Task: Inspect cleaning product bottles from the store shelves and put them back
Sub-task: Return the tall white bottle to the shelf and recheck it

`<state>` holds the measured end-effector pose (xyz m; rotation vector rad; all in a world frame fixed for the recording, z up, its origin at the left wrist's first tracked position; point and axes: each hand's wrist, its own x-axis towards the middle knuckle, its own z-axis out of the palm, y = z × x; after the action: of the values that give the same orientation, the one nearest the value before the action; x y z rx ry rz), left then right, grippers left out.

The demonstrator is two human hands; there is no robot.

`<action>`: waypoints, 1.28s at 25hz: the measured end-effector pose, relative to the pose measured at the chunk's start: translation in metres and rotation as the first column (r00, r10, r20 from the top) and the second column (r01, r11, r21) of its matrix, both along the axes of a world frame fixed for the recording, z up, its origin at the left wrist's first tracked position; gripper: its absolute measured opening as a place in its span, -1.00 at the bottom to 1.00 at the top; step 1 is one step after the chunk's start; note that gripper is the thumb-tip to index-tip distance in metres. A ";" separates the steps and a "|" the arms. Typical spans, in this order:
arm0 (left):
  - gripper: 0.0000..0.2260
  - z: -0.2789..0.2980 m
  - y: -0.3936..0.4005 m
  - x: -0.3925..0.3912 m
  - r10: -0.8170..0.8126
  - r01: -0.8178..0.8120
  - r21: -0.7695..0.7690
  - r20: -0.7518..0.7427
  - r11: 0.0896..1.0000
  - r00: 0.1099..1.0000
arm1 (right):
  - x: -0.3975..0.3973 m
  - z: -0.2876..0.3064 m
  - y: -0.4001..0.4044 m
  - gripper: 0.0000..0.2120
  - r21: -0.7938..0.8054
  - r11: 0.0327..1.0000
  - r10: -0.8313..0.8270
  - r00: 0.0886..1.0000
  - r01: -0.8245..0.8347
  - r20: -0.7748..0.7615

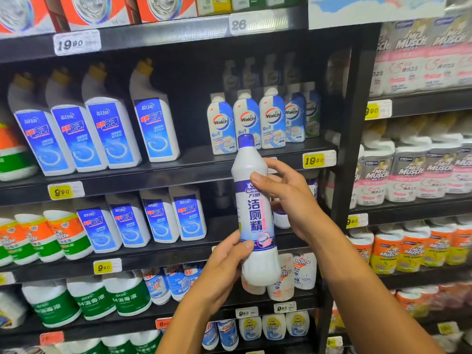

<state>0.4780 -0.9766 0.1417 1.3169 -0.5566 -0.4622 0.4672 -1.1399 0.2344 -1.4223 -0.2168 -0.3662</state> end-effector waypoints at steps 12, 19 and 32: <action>-0.61 0.012 -0.010 -0.007 0.044 -0.045 0.087 0.009 0.995 0.999 | 0.008 -0.015 -0.017 -0.71 -0.013 0.999 0.035 0.995 -0.036 -0.088; -0.49 0.003 -0.022 0.006 0.104 -0.119 0.123 0.120 0.985 0.987 | 0.010 -0.022 -0.035 -0.61 -0.024 0.981 0.191 0.981 -0.192 -0.010; -0.50 -0.031 0.006 0.089 0.140 -0.165 0.209 0.133 0.964 0.981 | 0.060 -0.053 -0.005 -0.37 -0.131 0.968 0.212 0.977 -0.214 -0.032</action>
<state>0.5674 -0.9709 0.1105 1.5940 -0.5064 -0.3265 0.5274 -1.1447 0.1812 -1.5172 -0.3826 -0.1647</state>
